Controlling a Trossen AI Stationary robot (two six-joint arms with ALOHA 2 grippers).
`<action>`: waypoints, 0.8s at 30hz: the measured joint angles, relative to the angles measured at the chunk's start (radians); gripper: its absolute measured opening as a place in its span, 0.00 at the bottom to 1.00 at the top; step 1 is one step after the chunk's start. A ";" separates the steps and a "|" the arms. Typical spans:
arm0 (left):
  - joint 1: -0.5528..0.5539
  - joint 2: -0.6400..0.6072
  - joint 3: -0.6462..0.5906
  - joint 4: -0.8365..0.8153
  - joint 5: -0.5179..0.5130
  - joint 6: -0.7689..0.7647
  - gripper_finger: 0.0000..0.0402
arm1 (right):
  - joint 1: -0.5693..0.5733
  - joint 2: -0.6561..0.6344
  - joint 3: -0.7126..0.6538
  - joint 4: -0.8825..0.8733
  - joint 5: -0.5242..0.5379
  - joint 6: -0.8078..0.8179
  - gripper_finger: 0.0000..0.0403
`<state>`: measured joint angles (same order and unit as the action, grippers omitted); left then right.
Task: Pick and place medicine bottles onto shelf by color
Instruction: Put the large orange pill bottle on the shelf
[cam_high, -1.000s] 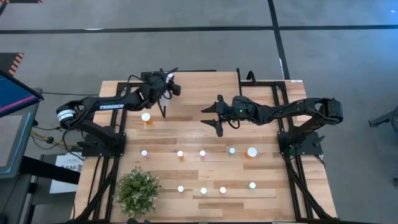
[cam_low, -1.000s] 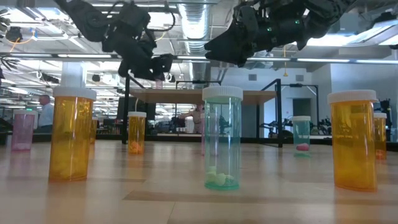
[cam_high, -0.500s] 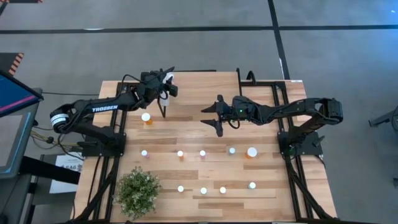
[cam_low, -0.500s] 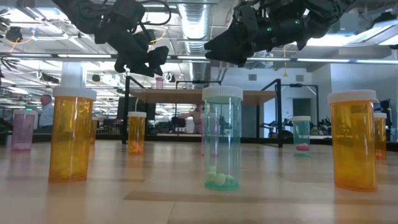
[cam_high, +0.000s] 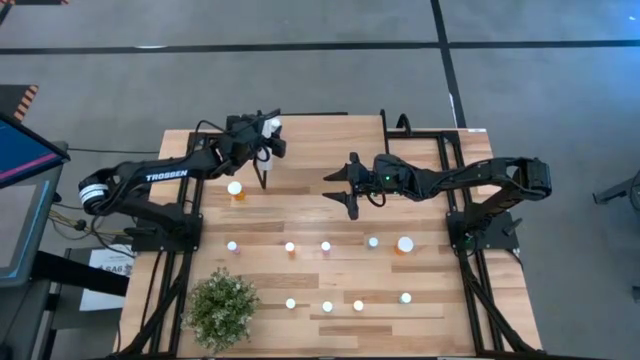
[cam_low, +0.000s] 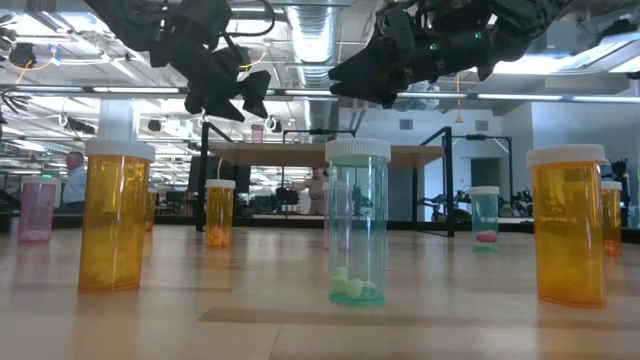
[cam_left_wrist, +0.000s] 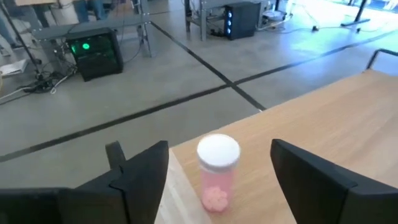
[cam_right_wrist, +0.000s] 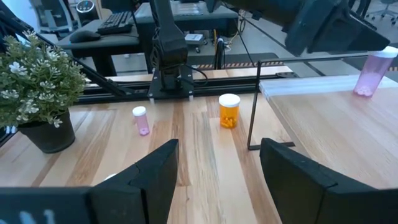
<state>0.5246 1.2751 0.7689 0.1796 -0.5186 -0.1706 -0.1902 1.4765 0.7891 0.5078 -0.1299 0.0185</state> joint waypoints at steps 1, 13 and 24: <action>-0.005 -0.010 0.000 0.000 0.000 0.006 0.68 | 0.000 0.000 0.000 -0.002 0.000 0.000 0.62; -0.094 -0.309 -0.002 -0.254 0.083 0.098 0.69 | 0.003 0.000 0.000 -0.008 0.000 0.007 0.62; -0.341 -0.699 -0.120 -0.408 0.101 0.037 0.69 | 0.038 0.001 0.008 0.000 0.000 0.008 0.62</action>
<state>0.1837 0.5765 0.6487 -0.2287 -0.4179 -0.1335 -0.1517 1.4773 0.7975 0.5079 -0.1299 0.0264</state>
